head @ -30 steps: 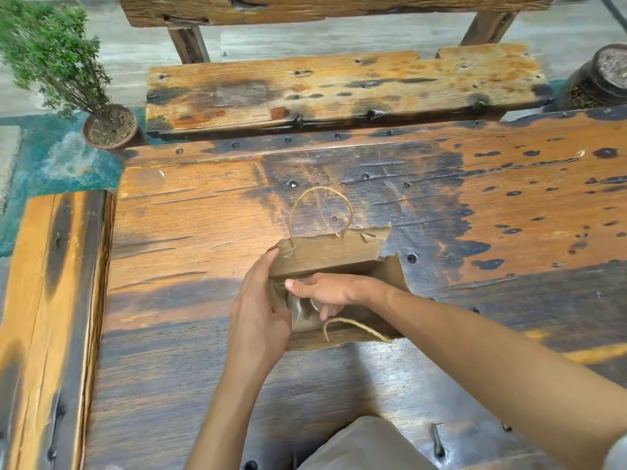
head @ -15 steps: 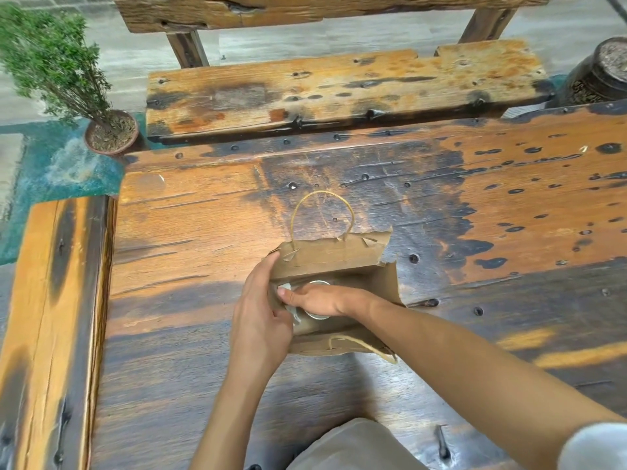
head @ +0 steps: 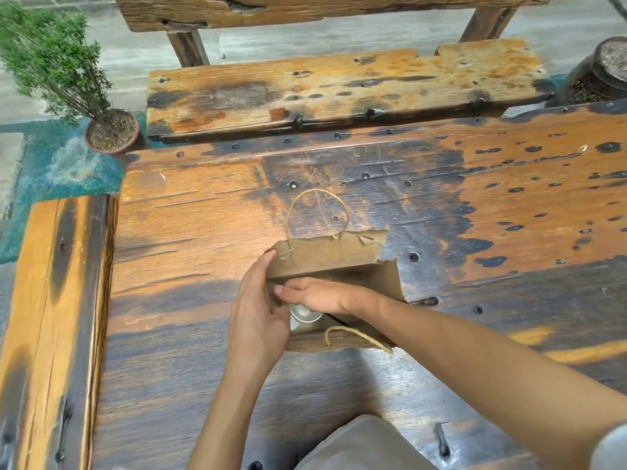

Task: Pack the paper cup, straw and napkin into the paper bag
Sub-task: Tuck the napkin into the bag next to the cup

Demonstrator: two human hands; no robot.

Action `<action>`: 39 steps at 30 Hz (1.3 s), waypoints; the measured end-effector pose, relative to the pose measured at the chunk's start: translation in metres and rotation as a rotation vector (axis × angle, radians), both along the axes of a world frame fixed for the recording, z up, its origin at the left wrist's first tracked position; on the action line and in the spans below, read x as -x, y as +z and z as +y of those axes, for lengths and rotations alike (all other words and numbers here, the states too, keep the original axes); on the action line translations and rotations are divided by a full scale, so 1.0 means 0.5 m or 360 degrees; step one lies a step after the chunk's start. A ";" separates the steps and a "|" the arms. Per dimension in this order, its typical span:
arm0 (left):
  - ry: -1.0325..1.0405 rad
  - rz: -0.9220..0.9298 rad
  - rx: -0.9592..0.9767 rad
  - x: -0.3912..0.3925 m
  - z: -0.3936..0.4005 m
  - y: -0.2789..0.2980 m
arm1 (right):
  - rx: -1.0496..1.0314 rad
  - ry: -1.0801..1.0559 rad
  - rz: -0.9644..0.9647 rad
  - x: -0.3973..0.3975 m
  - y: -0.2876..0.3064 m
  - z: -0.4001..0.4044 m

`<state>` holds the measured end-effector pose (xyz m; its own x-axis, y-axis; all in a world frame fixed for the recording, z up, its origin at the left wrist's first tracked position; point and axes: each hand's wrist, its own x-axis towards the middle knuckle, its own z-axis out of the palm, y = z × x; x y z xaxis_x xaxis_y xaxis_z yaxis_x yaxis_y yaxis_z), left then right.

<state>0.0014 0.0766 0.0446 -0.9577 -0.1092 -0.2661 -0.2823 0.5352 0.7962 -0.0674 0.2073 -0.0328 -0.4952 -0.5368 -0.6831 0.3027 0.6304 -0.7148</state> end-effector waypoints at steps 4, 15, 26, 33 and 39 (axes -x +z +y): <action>0.0005 0.0000 0.0008 -0.001 -0.001 0.002 | 0.0116 -0.0198 -0.0184 0.000 0.007 0.001; -0.0001 -0.0044 0.0029 -0.004 0.004 0.010 | -0.0064 -0.0059 -0.0017 0.024 0.095 0.047; 0.0111 -0.0052 -0.0090 -0.009 0.008 0.010 | 0.0461 -0.0734 0.0314 -0.041 0.264 0.108; 0.0088 0.0005 -0.0092 -0.016 -0.001 -0.003 | 0.0587 -0.1591 0.0736 -0.116 0.271 0.243; 0.0077 0.0153 -0.0109 -0.010 -0.003 0.001 | -0.0010 -0.1155 0.0665 -0.143 0.182 0.274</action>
